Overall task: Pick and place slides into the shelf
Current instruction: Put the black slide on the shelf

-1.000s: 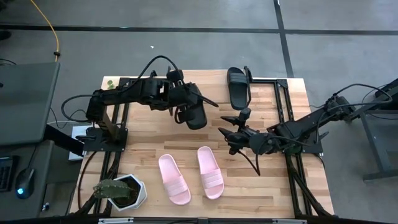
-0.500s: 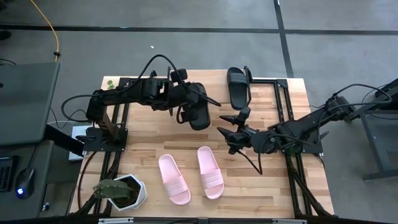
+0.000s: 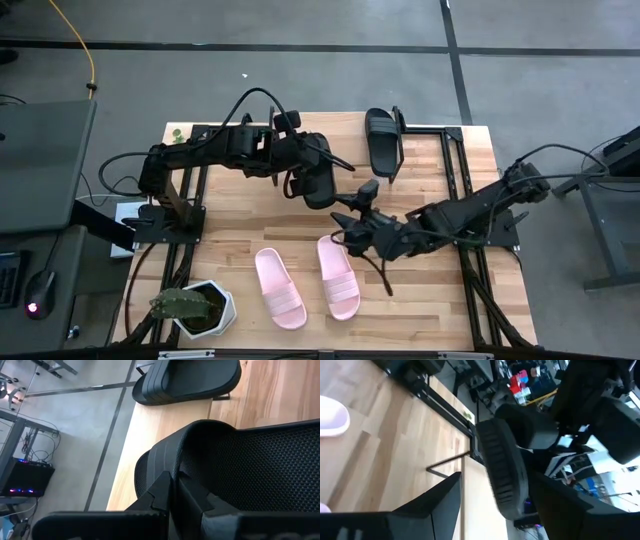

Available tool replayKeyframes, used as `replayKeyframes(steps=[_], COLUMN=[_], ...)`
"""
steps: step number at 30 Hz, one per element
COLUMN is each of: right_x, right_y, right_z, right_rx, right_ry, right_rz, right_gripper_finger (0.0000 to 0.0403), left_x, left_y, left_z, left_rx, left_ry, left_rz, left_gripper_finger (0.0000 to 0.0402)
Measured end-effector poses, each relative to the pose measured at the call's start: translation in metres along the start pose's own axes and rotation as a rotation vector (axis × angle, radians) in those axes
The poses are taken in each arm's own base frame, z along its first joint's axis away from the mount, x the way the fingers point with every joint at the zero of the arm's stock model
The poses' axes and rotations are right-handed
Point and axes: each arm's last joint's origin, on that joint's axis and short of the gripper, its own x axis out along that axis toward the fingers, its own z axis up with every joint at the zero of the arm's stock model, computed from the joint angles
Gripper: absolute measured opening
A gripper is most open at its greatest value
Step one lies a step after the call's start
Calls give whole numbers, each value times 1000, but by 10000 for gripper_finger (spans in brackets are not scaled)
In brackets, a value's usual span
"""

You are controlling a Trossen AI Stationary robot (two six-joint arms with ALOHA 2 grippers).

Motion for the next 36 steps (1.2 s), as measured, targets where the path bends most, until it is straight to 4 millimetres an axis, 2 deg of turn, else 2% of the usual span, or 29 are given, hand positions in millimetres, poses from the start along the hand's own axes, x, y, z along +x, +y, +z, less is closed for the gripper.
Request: replayKeyframes(steps=[6,16,31,36], right_x=[7,26,28,30], right_y=[-7,-14,-12,-9], right_z=[10,-1,-1,-1], right_rx=[-12,-3,12,14], right_ry=[6,33,20,19], right_rz=[15,50,72,85], right_gripper_finger=[228,227,226,198], left_x=[0,-6,-5,-5], left_y=[0,-8,-12,-12], left_z=[-4,-2,4,3], left_rx=[23,50,43,48], left_ry=[34,16,-32,-26], left_rz=[-2,-11,5,2], left_gripper_finger=[12,12,12,12])
